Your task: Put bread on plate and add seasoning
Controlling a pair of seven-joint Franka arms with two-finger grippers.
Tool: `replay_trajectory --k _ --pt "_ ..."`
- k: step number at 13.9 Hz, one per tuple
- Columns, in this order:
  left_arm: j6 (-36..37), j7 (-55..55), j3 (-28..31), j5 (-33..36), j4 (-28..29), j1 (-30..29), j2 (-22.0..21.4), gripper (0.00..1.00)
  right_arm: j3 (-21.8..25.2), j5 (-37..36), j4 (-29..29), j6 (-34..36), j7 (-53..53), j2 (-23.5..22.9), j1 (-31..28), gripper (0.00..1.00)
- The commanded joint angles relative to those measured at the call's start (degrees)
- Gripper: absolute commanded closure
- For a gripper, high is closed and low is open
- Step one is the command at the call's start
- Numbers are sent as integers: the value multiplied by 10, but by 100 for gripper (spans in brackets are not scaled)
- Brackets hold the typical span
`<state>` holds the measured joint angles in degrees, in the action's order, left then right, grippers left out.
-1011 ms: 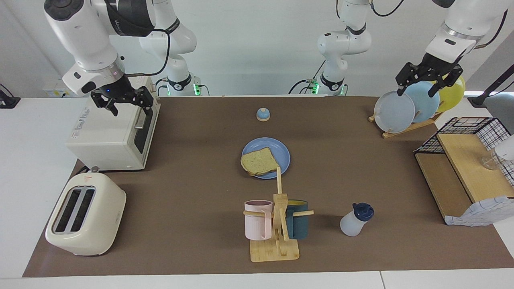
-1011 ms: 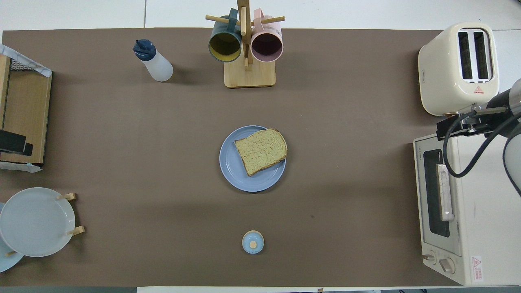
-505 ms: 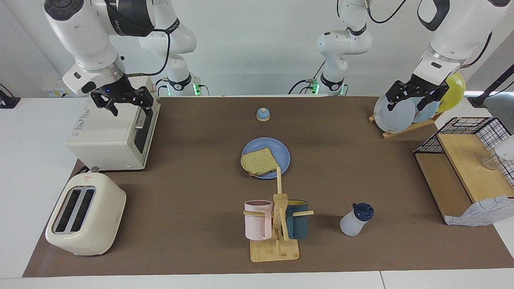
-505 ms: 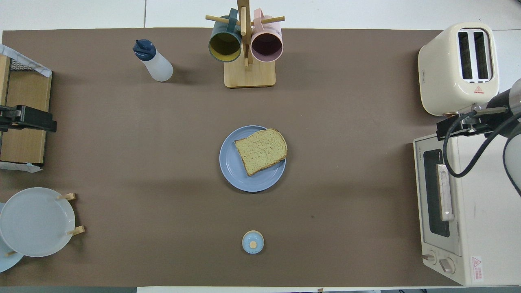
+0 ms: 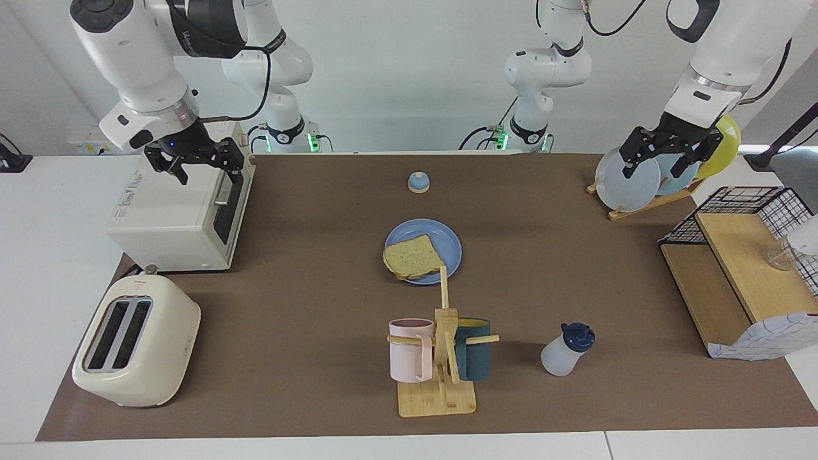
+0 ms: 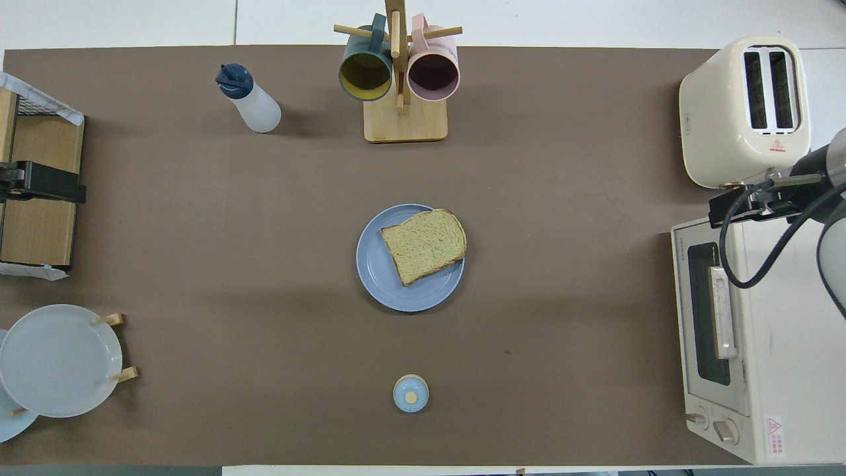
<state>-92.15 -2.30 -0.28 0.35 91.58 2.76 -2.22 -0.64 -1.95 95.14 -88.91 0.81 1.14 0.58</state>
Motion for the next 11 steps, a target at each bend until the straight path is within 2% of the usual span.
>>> replay_trajectory --k 1,11 --pt "-2 5 2 3 13 1 -9 0 -2 -1 12 5 17 12 -2 0" --pt "-1 1 5 4 21 1 -16 0 -2 -1 11 5 17 13 -1 0"
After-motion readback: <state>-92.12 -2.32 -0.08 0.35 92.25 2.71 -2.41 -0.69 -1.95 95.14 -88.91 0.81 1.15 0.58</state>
